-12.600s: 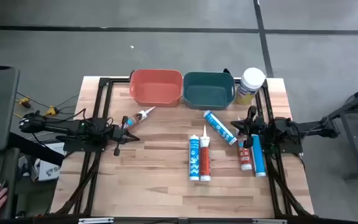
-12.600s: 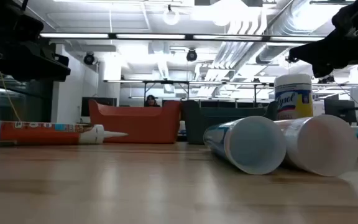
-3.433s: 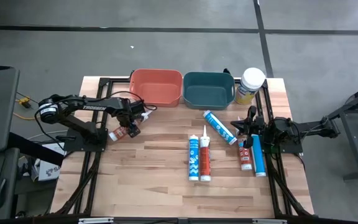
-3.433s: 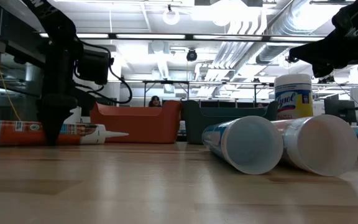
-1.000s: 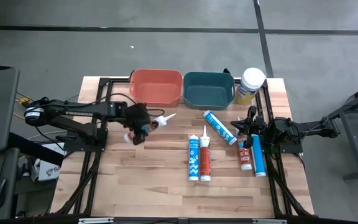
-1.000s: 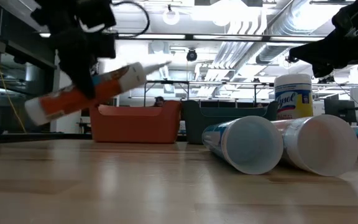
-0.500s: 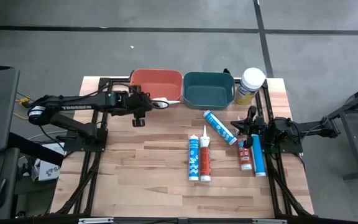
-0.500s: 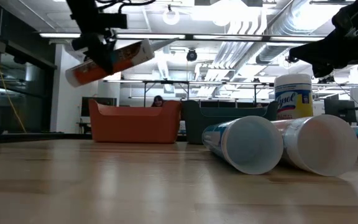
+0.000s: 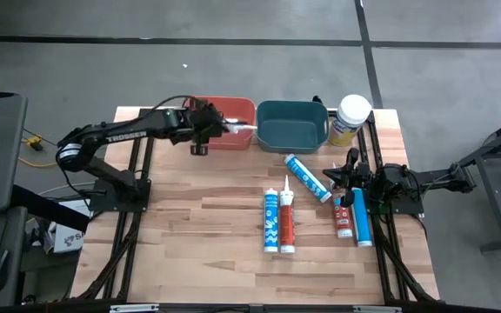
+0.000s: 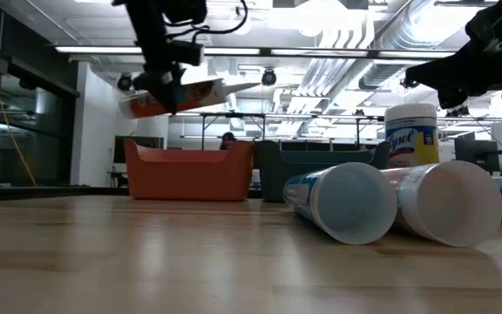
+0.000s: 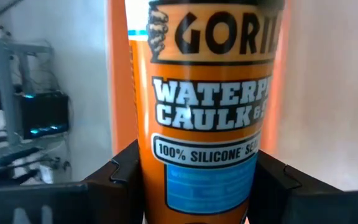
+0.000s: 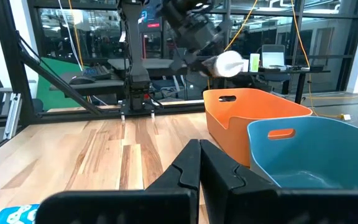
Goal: Pick & place silicon tubes, Sealant and Lysol wipes
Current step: Put the left orange sealant into the orange bin
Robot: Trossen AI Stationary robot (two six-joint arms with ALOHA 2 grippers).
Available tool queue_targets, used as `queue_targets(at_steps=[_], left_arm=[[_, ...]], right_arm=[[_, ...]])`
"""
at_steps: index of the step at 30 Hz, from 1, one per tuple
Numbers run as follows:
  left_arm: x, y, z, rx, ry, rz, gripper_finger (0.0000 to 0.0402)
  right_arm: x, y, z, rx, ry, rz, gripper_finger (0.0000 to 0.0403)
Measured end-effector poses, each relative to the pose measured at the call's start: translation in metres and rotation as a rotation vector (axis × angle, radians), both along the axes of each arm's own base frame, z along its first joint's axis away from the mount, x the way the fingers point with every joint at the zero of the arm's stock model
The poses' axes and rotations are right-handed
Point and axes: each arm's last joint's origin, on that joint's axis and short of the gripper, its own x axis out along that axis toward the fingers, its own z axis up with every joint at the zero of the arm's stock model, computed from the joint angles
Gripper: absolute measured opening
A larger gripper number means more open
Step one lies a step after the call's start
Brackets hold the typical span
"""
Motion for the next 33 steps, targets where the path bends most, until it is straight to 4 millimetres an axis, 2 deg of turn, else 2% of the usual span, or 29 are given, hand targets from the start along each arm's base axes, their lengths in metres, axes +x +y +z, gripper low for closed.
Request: queue_targets(at_steps=[7,14,23,33], left_arm=[[0.022,0.035,0.002,-0.014,0.017,0.012,0.0178],[0.036,0.062,-0.011,-0.015,0.037,0.046,0.0178],[0.043,0.084,-0.036,-0.047,0.056,0.085,0.0176],[0.045,0.096,-0.043,-0.084,-0.072,0.076,0.0176]], right_arm=[[0.000,0.000,0.000,0.000,0.000,0.000,0.0001],[0.000,0.000,0.000,0.000,0.000,0.000,0.0001],[0.000,0.000,0.000,0.000,0.000,0.000,0.0001],[0.000,0.000,0.000,0.000,0.000,0.000,0.0001]])
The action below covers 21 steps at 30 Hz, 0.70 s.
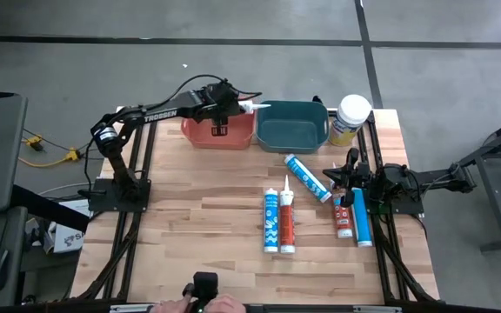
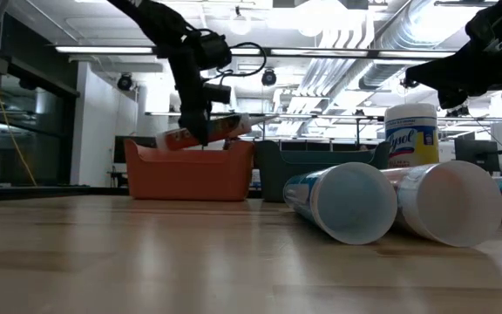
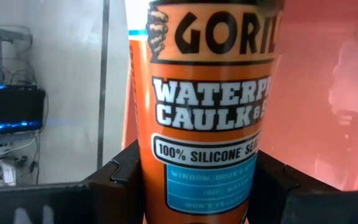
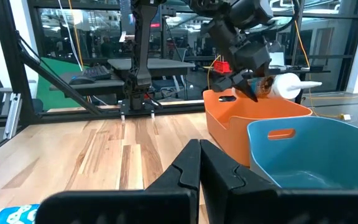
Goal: Pick & place silicon tubes, Sealant and Lysol wipes
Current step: Put the left orange sealant into the orange bin
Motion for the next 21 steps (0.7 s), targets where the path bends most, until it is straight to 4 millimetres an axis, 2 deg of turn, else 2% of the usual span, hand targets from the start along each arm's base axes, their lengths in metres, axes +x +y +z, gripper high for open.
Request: queue_targets(at_steps=[8,21], left_arm=[[-0.010,0.009,-0.017,-0.033,-0.005,-0.001,0.0176],[-0.019,0.017,-0.027,-0.056,-0.011,0.002,0.0175]], right_arm=[[0.000,0.000,0.000,0.000,0.000,0.000,0.0001],[0.000,0.000,0.000,0.000,0.000,0.000,0.0001]])
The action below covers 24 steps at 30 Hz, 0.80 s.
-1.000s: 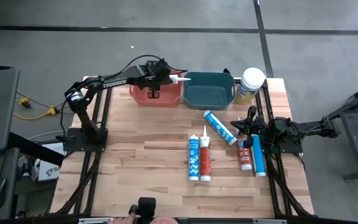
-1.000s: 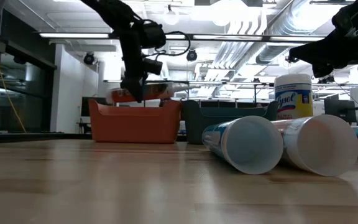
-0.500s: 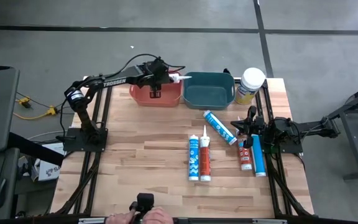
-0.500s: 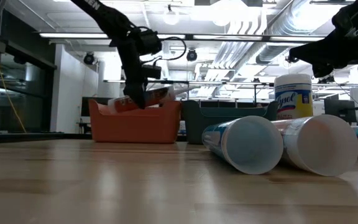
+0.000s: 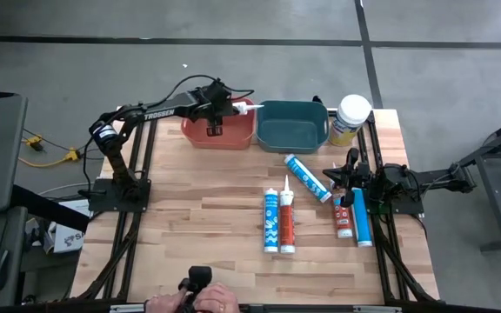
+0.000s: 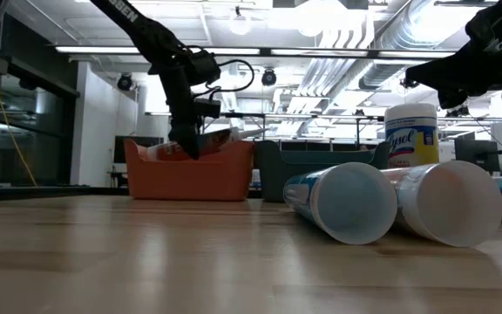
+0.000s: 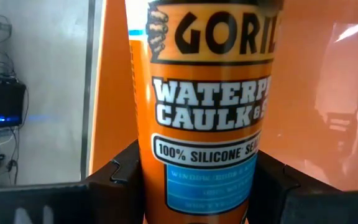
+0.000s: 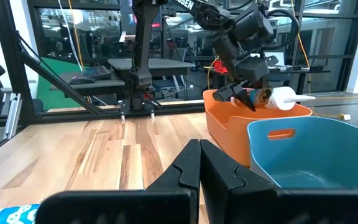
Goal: Pick & place silicon tubes, Sealant and Lysol wipes
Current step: Put the left orange sealant into the orange bin, then put the left blue sealant into the blue bin
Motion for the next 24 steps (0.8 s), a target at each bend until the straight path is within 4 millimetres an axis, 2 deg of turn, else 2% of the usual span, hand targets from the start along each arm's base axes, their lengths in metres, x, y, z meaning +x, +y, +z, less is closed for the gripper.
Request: queue_targets(at_steps=[9,14,17,24], left_arm=[[0.0003,-0.0007,-0.0002,-0.008,-0.008,0.010,0.0181],[0.0004,-0.0004,0.0002,-0.013,-0.033,0.042,0.0282],[0.0005,-0.0002,0.0010,-0.010,-0.045,0.062,0.0311],[0.0003,-0.0021,0.0006,0.013,-0.015,0.089,0.0299]], right_arm=[[0.0000,0.0000,0.0001,0.000,0.000,0.000,0.0001],[0.0000,0.0000,0.0001,0.000,0.000,0.000,0.0001],[0.0000,0.0000,0.0001,0.000,0.000,0.000,0.0001],[0.0000,0.0000,0.0001,0.000,0.000,0.000,0.0001]])
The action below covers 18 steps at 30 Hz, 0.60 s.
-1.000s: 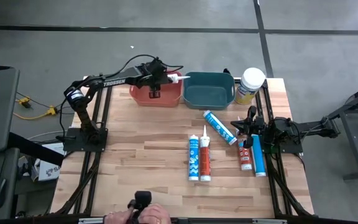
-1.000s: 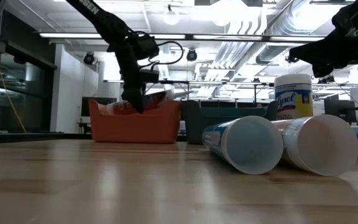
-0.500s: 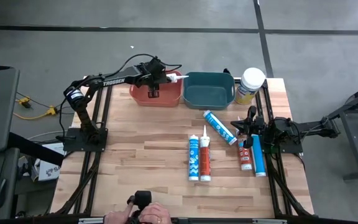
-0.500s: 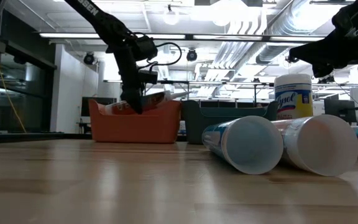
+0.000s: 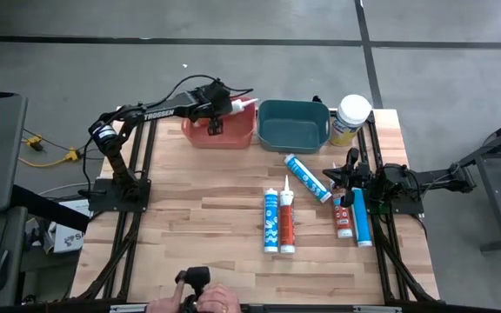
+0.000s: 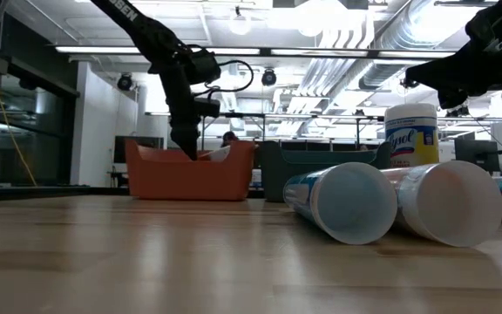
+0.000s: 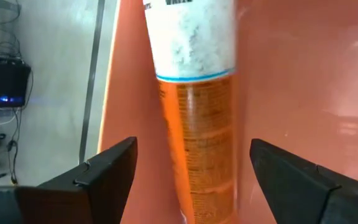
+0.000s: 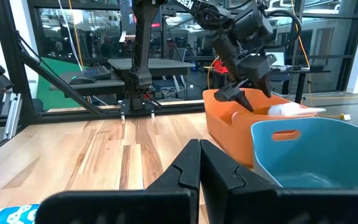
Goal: Pick & place silicon tubes, Sealant and Lysol wipes
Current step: Put the left blue sealant into the blue bin
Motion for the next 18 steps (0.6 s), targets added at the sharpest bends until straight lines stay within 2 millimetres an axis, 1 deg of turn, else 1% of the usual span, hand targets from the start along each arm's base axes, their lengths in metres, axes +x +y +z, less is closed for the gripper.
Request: queue_targets(at_steps=[5,10,14,18], left_arm=[[0.003,-0.004,0.000,-0.003,-0.008,-0.004,0.0283],[0.008,-0.009,0.001,0.014,-0.011,-0.008,0.0275],[0.010,-0.017,0.010,0.049,-0.028,-0.013,0.0274],[0.013,-0.029,0.020,0.057,-0.074,-0.013,0.0274]], right_arm=[[0.000,0.000,0.000,0.000,0.000,0.000,0.0001],[0.000,0.000,0.000,0.000,0.001,-0.001,0.0001],[0.000,0.000,0.000,0.000,0.000,0.000,0.0001],[0.000,0.000,0.000,0.000,0.000,0.000,0.0001]])
